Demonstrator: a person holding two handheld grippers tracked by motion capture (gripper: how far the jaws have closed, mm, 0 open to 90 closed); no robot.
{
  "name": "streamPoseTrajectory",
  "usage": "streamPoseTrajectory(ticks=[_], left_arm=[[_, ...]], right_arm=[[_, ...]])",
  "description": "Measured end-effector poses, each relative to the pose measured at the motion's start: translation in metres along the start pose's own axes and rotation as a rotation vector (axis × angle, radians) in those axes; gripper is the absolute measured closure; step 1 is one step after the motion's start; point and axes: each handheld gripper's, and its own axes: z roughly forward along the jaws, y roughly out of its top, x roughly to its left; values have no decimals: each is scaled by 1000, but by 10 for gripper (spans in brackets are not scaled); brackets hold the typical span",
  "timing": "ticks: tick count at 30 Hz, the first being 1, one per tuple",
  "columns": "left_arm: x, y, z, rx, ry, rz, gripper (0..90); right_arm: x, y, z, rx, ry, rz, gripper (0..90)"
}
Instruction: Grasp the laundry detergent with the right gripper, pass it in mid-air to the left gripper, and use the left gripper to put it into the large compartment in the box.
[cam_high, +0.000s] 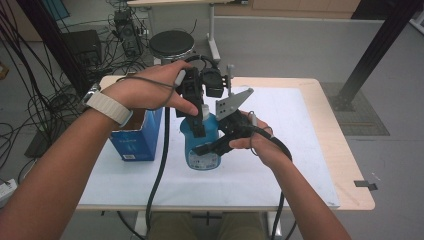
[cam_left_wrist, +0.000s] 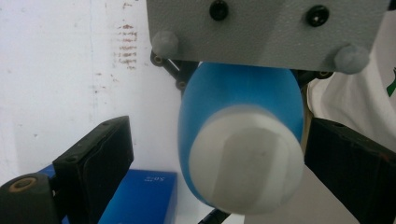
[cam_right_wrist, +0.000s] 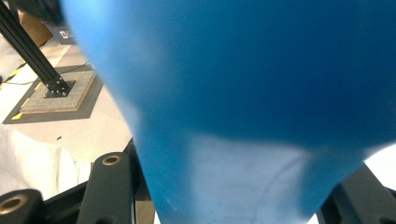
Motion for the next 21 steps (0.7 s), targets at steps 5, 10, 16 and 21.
streamPoseTrajectory(ticks=[5, 10, 16, 21], left_arm=[[0, 0, 5, 4, -5, 7, 95], [-1, 2, 9, 4, 0, 15, 101], [-3, 4, 10, 6, 6, 32, 123], [-4, 5, 13, 13, 11, 42, 134]], right_arm=[[1, 1, -2, -1, 4, -3, 435], [1, 2, -3, -6, 3, -1, 435], [1, 3, -4, -8, 1, -6, 435], [2, 3, -5, -13, 2, 2, 435]])
